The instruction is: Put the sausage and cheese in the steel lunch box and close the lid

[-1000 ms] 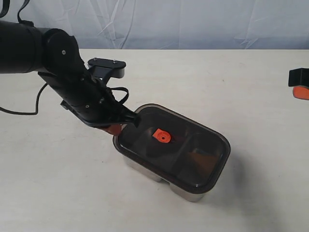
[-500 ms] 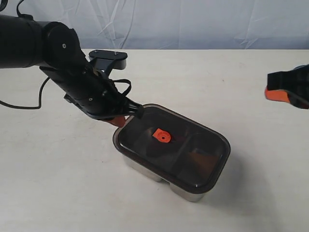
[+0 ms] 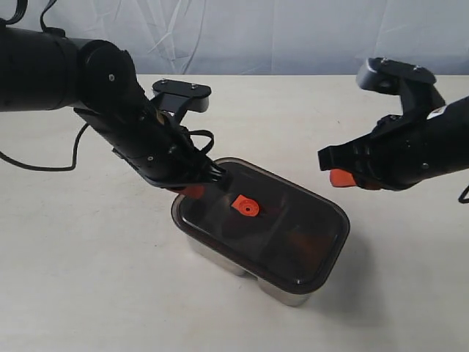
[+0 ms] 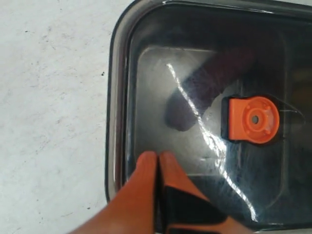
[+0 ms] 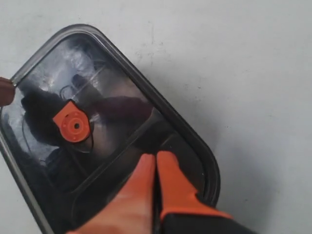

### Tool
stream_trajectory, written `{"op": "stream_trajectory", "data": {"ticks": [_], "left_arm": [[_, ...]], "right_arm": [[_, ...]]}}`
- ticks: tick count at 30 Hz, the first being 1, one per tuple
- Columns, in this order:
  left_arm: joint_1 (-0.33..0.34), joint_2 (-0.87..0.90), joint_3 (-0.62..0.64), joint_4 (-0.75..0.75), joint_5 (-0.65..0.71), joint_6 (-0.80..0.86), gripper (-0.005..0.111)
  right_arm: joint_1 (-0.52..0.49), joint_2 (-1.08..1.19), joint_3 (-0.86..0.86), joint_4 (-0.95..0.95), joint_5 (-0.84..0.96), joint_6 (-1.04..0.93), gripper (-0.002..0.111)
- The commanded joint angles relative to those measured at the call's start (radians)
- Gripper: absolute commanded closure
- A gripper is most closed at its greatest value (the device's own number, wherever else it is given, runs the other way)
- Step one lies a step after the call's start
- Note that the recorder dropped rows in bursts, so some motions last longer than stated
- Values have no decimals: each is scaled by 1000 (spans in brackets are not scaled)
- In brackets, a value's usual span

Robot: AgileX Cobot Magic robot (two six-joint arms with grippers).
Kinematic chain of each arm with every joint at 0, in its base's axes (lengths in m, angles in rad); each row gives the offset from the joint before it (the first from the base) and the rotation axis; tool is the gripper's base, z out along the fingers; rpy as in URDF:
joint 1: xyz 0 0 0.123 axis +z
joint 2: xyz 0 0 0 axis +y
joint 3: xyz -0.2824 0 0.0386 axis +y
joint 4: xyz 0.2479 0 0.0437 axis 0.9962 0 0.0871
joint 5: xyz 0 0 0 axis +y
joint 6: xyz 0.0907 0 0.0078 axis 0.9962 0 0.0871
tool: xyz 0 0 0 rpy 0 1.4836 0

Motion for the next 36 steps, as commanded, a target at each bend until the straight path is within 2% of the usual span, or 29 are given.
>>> {"op": "stream_trajectory", "data": {"ticks": [1,10,19,36], "left_arm": [[-6,10,-6,5,7,4,107],[-9,173,-6,-6,34,4,107],[-9,177,-6,2,31,4,107],[-9,177,-6,4,50,4,107]], "right_arm": [[41,93,-25,5,-35,-20,108],[47,254,-25,1,-58,-20,108],[101,389,-25,-15,-64,-20,108],[101,443,-25,-15,-57,-20,108]]}}
